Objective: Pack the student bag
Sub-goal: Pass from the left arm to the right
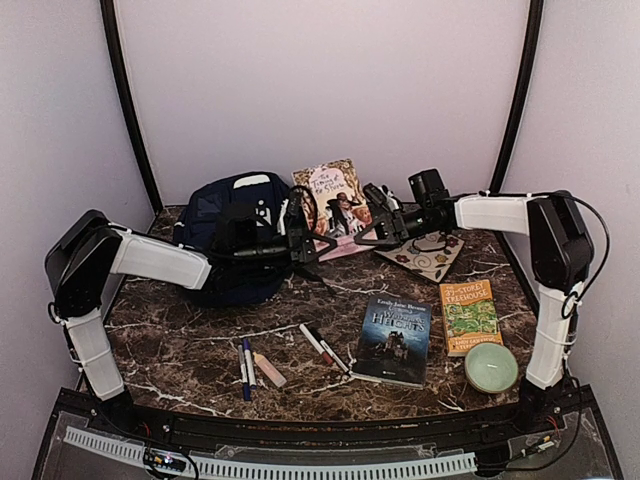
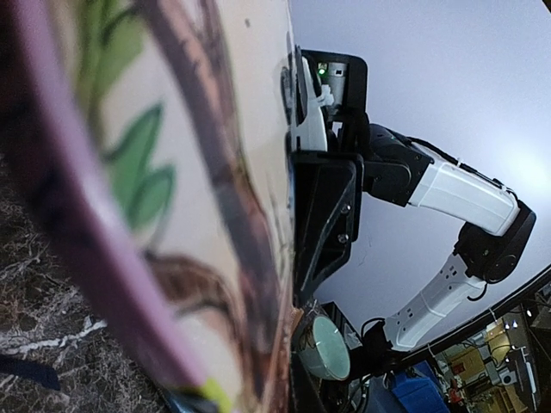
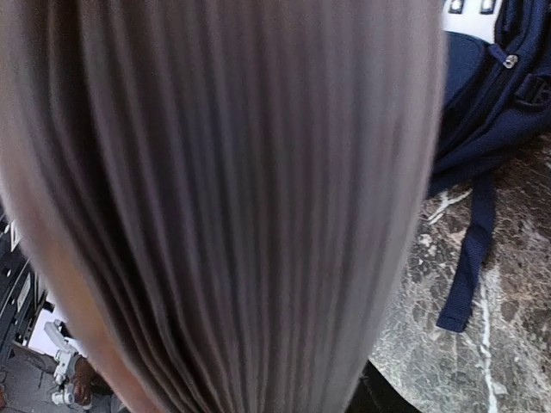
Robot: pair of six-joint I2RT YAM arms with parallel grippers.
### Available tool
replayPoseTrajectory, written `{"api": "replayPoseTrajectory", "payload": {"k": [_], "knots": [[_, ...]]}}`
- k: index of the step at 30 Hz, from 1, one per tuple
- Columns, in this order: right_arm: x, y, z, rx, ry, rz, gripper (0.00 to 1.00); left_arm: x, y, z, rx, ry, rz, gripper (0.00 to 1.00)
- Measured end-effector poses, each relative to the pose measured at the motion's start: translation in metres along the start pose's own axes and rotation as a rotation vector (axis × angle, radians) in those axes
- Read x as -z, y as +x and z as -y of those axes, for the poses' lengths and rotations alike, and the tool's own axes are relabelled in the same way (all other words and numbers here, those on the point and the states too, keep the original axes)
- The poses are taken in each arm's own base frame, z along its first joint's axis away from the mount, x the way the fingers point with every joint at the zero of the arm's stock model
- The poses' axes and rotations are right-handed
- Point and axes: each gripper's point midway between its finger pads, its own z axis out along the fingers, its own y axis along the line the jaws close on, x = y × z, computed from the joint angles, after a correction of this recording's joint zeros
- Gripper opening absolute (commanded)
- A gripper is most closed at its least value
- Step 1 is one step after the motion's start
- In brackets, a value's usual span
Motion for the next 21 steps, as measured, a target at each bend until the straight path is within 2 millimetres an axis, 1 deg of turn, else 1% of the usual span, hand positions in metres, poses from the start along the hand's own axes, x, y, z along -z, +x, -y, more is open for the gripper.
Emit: {"api": "replayPoseTrajectory", "payload": {"k": [3, 8, 10, 16, 21], "knots": [[-0.002, 0.011, -0.005, -0.024, -0.048, -0.018, 0.29, 0.005, -0.010, -0.004, 0.000, 0.000, 0.023, 0.00], [-0.002, 0.023, -0.008, -0.066, -0.077, -0.021, 0.28, 0.009, -0.016, -0.013, -0.001, -0.021, 0.033, 0.00], [-0.001, 0.023, -0.010, -0.073, -0.083, -0.015, 0.33, 0.010, -0.014, -0.015, 0.002, -0.031, 0.025, 0.00], [0.004, 0.008, -0.011, -0.069, -0.082, 0.020, 0.43, 0.010, -0.012, -0.018, 0.002, -0.040, 0.017, 0.00], [0.009, 0.002, -0.005, -0.079, -0.051, 0.042, 0.59, 0.010, -0.012, -0.020, -0.007, -0.050, 0.023, 0.00]]}}
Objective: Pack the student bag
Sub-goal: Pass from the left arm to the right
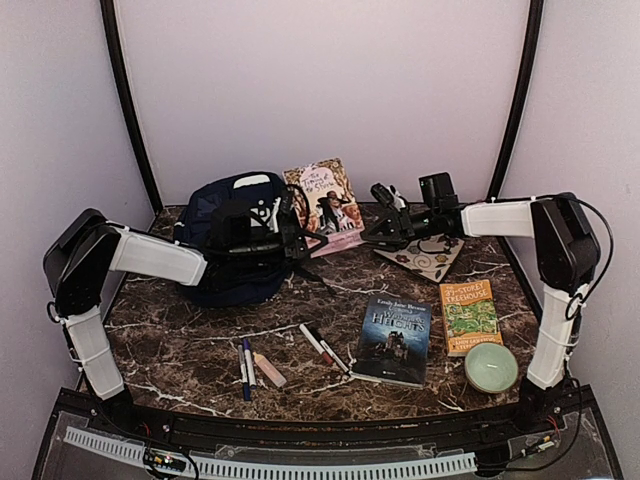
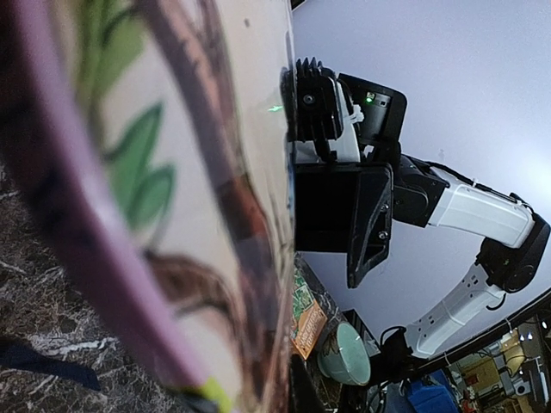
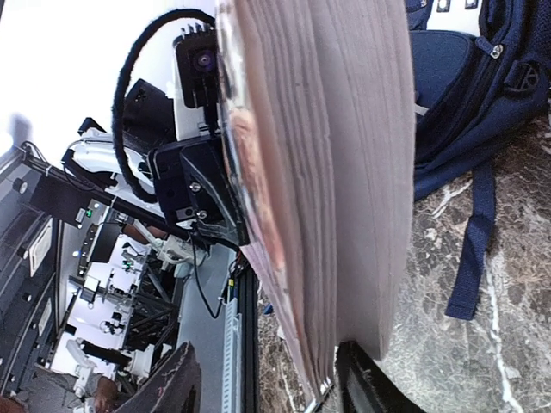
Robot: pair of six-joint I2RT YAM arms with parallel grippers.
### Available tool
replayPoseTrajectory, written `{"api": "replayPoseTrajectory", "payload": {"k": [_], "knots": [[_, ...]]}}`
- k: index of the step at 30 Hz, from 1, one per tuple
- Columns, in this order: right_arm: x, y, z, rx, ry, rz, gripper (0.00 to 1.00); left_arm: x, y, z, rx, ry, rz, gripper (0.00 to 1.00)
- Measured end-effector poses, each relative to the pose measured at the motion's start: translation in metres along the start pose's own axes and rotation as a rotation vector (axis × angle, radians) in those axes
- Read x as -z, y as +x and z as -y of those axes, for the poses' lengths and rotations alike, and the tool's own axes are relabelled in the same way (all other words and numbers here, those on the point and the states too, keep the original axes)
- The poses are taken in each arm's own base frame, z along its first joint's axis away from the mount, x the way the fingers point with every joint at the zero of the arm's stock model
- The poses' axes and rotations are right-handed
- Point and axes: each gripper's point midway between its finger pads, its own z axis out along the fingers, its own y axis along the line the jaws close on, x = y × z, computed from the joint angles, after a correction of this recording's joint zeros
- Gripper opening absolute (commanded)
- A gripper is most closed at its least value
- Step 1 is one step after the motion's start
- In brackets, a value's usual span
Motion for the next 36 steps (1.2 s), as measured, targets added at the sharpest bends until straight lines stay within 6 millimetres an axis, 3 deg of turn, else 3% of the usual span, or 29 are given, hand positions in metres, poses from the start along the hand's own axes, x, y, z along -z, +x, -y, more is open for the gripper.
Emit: {"api": "replayPoseTrajectory", "payload": {"k": [8, 12, 18, 19, 29, 36], "knots": [[0.000, 0.000, 0.023, -0.018, 0.087, -0.009, 0.79, 0.005, -0.010, 0.013, -0.026, 0.022, 0.029, 0.00], [-0.004, 0.004, 0.024, -0.044, 0.058, -0.025, 0.79, 0.006, -0.010, 0.017, -0.015, 0.042, 0.034, 0.00], [-0.018, 0.002, 0.005, -0.014, -0.035, -0.045, 0.78, 0.004, -0.005, 0.019, 0.020, 0.080, 0.021, 0.00], [-0.019, 0.002, 0.002, -0.006, -0.048, -0.047, 0.70, 0.003, -0.004, 0.018, 0.027, 0.084, 0.017, 0.00], [-0.020, 0.011, -0.012, -0.081, -0.147, -0.026, 0.33, -0.001, 0.006, 0.004, 0.054, 0.056, -0.008, 0.00], [-0.017, 0.004, -0.028, -0.079, -0.195, -0.021, 0.30, 0.002, -0.002, 0.010, 0.013, 0.048, 0.016, 0.00]]}}
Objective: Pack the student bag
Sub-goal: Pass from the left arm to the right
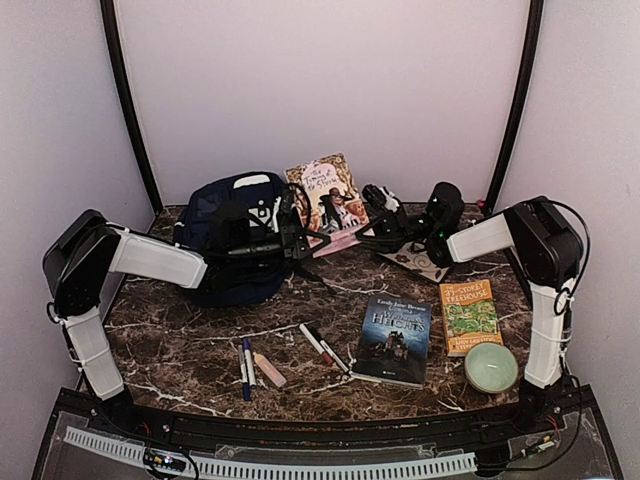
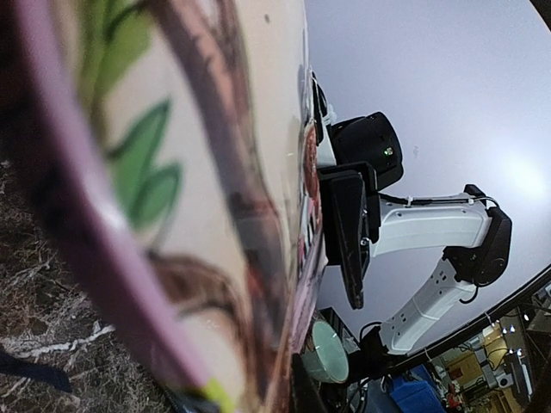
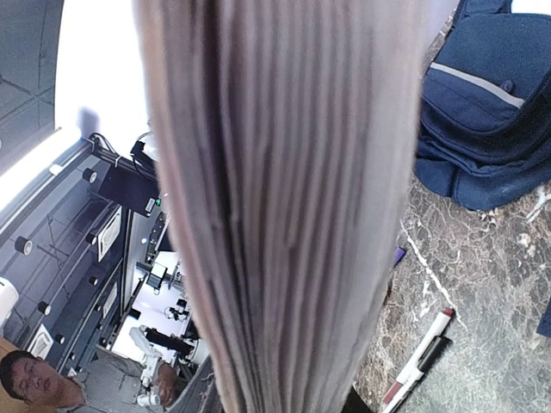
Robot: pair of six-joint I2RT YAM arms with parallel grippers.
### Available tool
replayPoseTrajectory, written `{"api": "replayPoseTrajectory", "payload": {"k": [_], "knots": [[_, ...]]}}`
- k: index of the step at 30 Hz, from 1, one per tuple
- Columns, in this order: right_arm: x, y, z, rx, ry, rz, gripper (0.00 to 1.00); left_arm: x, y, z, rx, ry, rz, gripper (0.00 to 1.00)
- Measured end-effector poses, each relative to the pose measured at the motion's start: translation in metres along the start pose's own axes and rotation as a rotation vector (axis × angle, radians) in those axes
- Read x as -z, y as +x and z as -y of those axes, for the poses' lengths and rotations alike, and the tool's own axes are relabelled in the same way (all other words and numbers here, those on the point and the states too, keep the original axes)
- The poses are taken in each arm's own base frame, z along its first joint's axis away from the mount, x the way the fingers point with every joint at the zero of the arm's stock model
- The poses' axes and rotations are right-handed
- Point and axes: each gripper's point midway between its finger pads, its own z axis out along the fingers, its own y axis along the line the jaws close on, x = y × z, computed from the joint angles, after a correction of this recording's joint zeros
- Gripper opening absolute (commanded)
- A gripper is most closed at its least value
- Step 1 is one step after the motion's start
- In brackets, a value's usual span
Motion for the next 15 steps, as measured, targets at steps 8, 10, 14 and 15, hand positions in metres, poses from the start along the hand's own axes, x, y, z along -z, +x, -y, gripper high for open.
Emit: {"api": "replayPoseTrajectory", "payload": {"k": [8, 10, 14, 15], "knots": [[0.005, -0.003, 0.000, -0.006, 0.005, 0.013, 0.21, 0.002, -0.001, 0.003, -0.020, -0.008, -0.001, 0.00], [0.008, -0.005, 0.006, -0.022, 0.018, 0.031, 0.15, 0.003, -0.001, 0.001, -0.019, -0.016, -0.003, 0.00], [0.014, -0.008, 0.024, -0.047, 0.059, 0.061, 0.05, 0.003, 0.001, -0.003, -0.010, -0.036, -0.012, 0.00], [0.014, -0.008, 0.028, -0.047, 0.071, 0.063, 0.02, 0.003, 0.002, -0.004, -0.006, -0.042, -0.016, 0.00]]}}
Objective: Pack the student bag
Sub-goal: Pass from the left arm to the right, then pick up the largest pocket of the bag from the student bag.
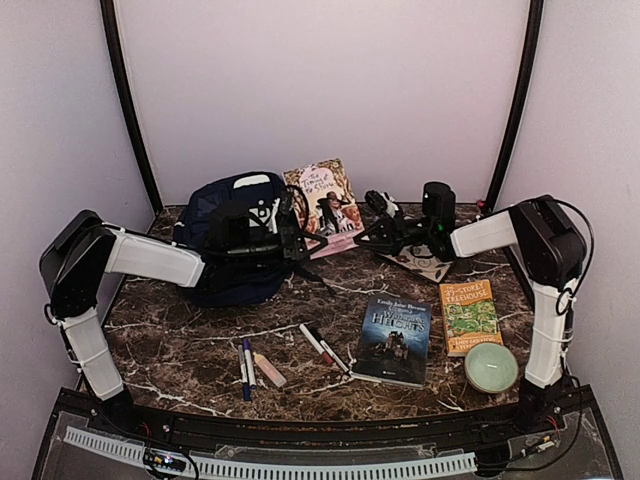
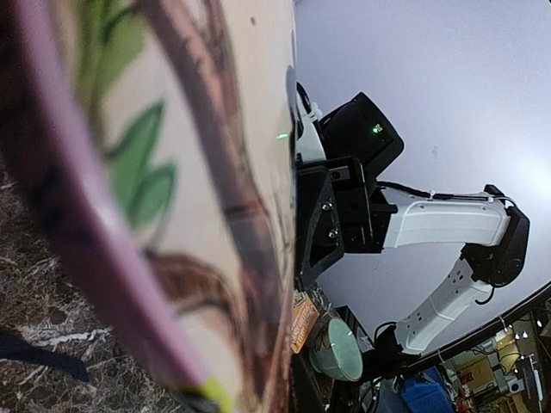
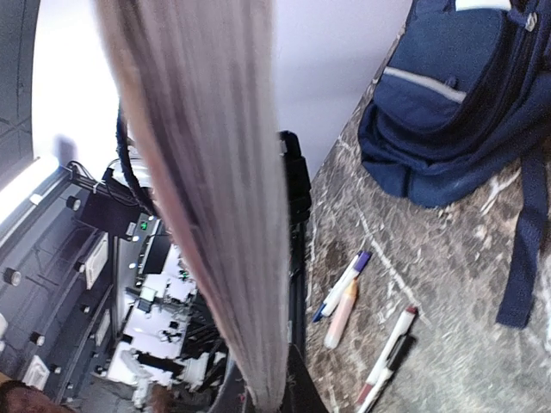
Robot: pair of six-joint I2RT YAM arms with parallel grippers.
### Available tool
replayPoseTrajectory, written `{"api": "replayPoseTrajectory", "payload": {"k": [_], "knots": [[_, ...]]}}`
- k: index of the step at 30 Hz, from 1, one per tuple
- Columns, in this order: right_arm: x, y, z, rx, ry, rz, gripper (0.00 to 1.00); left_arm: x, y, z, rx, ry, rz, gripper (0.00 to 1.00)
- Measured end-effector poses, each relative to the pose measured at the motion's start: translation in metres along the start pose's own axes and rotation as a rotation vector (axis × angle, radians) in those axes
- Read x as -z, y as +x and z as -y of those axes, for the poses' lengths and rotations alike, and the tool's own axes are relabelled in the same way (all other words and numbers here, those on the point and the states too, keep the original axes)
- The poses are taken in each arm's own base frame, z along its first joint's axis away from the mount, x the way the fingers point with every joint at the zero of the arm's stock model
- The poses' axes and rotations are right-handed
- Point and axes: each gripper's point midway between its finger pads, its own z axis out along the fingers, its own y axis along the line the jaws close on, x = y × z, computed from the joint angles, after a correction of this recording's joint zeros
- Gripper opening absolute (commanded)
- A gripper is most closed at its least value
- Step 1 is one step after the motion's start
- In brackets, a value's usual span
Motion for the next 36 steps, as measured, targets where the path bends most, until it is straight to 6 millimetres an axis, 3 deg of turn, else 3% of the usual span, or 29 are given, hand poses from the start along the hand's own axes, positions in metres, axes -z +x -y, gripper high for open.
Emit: {"api": "replayPoseTrajectory", "payload": {"k": [4, 9, 12, 15, 19, 22, 30, 33, 36], "knots": [[-0.002, -0.006, 0.006, 0.028, 0.061, 0.007, 0.00, 0.000, 0.000, -0.005, 0.008, -0.021, 0.004, 0.02], [-0.002, -0.011, 0.011, 0.101, 0.174, 0.023, 0.00, 0.003, -0.002, -0.019, -0.008, -0.090, 0.002, 0.42], [0.009, -0.017, 0.019, 0.136, 0.285, 0.050, 0.00, 0.014, 0.005, -0.046, -0.034, -0.273, -0.049, 0.51], [0.021, -0.017, 0.025, 0.164, 0.380, 0.062, 0.00, 0.033, -0.008, -0.063, -0.163, -0.488, -0.096, 0.54], [0.032, -0.014, 0.027, 0.208, 0.471, 0.056, 0.00, 0.069, -0.035, -0.072, -0.397, -0.730, -0.141, 0.56], [0.037, -0.011, 0.028, 0.236, 0.525, 0.037, 0.00, 0.096, -0.038, -0.088, -0.564, -0.889, -0.247, 0.56], [0.050, -0.005, 0.028, 0.292, 0.654, -0.007, 0.00, 0.135, 0.015, -0.165, -0.742, -1.097, -0.713, 0.55], [0.052, -0.005, 0.018, 0.327, 0.671, -0.001, 0.00, 0.139, 0.027, -0.179, -0.764, -1.108, -0.798, 0.54], [0.053, -0.004, 0.013, 0.345, 0.673, 0.000, 0.00, 0.136, 0.026, -0.184, -0.794, -1.111, -0.822, 0.42]]}}
